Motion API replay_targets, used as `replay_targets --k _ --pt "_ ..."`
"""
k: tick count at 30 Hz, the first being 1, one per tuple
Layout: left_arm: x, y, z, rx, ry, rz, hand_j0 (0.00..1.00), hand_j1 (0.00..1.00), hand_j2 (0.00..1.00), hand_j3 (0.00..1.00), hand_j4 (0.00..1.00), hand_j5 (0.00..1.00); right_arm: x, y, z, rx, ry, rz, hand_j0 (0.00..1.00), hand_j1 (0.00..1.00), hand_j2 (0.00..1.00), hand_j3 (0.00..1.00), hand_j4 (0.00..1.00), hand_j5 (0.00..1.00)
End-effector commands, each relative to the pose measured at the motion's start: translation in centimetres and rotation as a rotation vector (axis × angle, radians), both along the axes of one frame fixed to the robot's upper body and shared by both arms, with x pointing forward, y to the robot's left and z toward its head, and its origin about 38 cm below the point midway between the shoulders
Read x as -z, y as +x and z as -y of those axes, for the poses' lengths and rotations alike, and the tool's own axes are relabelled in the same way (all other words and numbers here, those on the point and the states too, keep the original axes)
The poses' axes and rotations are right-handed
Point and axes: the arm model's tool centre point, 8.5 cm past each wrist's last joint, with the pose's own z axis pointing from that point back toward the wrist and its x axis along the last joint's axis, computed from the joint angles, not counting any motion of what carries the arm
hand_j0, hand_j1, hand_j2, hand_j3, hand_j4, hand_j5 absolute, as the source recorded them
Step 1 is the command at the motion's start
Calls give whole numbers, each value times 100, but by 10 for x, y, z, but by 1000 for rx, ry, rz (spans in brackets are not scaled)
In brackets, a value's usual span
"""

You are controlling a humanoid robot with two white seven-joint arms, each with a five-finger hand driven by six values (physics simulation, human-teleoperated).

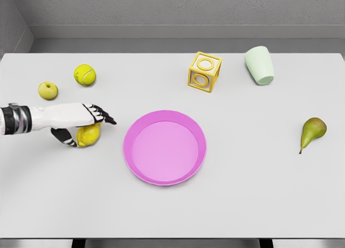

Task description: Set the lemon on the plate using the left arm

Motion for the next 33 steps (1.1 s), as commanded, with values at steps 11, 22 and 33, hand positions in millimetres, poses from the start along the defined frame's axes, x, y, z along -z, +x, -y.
replay_targets --k 11,22,33 --pt "8 -3 8 20 15 -10 98 98 98 98 98 98 0 0 0 0 0 0 100 100 100 100 100 100" --pt "5 -5 11 41 31 -10 68 68 68 68 68 68 0 0 0 0 0 0 100 100 100 100 100 100" --pt "-16 -11 19 82 10 33 63 63 63 63 63 63 0 0 0 0 0 0 100 100 100 100 100 100"
